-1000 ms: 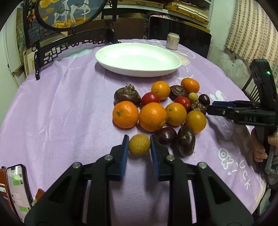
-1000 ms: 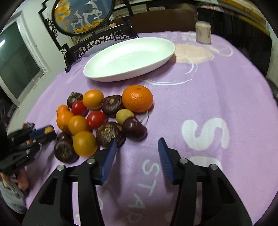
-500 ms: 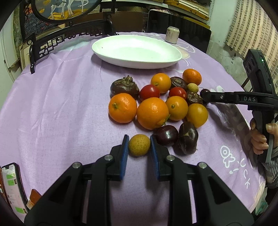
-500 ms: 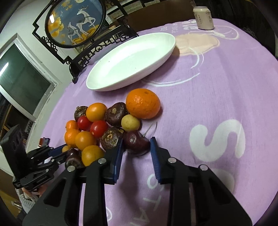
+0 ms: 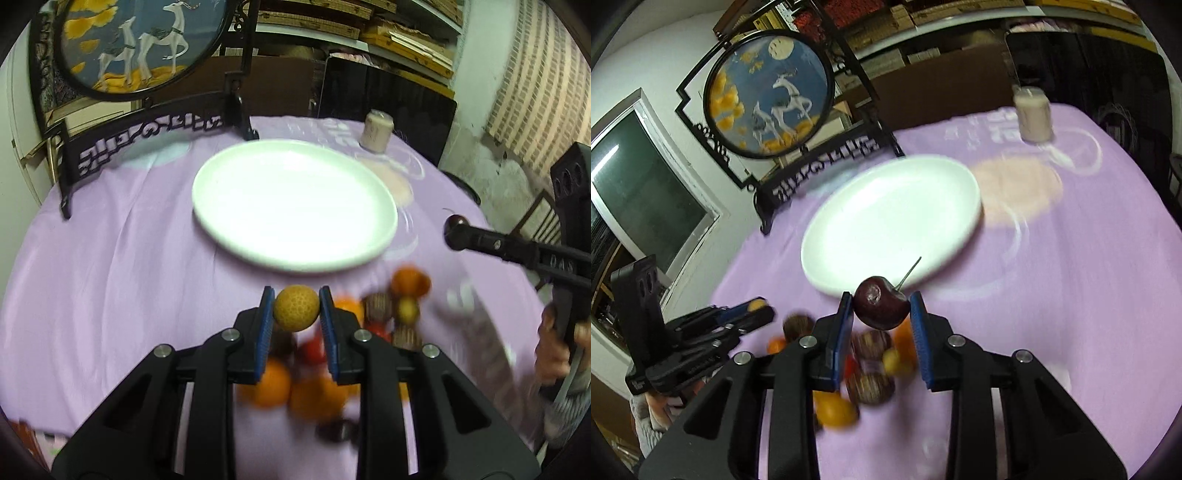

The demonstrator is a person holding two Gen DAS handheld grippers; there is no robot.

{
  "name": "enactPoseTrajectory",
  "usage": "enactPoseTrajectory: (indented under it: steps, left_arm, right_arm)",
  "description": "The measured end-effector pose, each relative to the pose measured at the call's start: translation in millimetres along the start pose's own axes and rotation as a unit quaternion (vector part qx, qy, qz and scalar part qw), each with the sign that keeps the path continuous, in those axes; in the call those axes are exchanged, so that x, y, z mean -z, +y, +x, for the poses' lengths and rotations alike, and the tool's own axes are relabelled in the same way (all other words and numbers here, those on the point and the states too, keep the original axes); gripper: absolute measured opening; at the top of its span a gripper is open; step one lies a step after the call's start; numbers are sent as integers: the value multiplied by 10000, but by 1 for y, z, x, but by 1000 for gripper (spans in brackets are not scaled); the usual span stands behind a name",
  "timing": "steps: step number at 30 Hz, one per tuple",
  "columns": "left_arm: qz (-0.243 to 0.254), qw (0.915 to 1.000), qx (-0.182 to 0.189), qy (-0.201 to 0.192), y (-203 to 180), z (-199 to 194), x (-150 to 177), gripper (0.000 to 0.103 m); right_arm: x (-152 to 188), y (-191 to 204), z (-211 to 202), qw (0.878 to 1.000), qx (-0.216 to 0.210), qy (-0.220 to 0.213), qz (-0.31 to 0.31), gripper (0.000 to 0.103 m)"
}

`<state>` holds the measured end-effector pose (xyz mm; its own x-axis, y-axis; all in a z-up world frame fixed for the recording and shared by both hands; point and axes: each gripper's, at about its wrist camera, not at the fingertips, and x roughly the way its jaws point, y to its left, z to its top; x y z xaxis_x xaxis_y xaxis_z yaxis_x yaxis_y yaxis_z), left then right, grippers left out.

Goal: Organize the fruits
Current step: 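Carry both fruits over the white plate and open both tools to drop them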

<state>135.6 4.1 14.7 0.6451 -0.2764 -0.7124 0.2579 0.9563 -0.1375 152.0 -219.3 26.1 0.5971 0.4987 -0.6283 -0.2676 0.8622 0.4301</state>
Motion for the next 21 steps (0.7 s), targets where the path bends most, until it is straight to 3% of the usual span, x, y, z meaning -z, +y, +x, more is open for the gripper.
enactPoseTrajectory:
  steps: [3,8,10,11,12,15,21]
  left_arm:
    - [-180,9998,-44,21,4,28,-27,25]
    - [-405,9990,-56,202,13,66,-43,25]
    - [-442,9988,-62,179,15,72,-45,29]
    - [-442,9989,-54,173,16,74,-45,33]
    - [-417,9990,-44,167,17,75,-45,41]
    - [-386,9991,-44,152,17,74,-43,44]
    - [-492,9987,-149,54,26,56,-33,44]
  right_arm:
    - [-21,4,32,9999,108,21,-18,32]
    - [-33,1,73,9989,433,110,-112,32]
    - [-35,0,81,9985,511,120,-167,41]
    - [-34,0,83,9981,555,143,-206,59]
    - [-34,0,84,9978,605,117,-253,62]
    - [-31,0,83,9961,756,-21,-462,62]
    - [-24,-5,70,9975,622,11,-333,62]
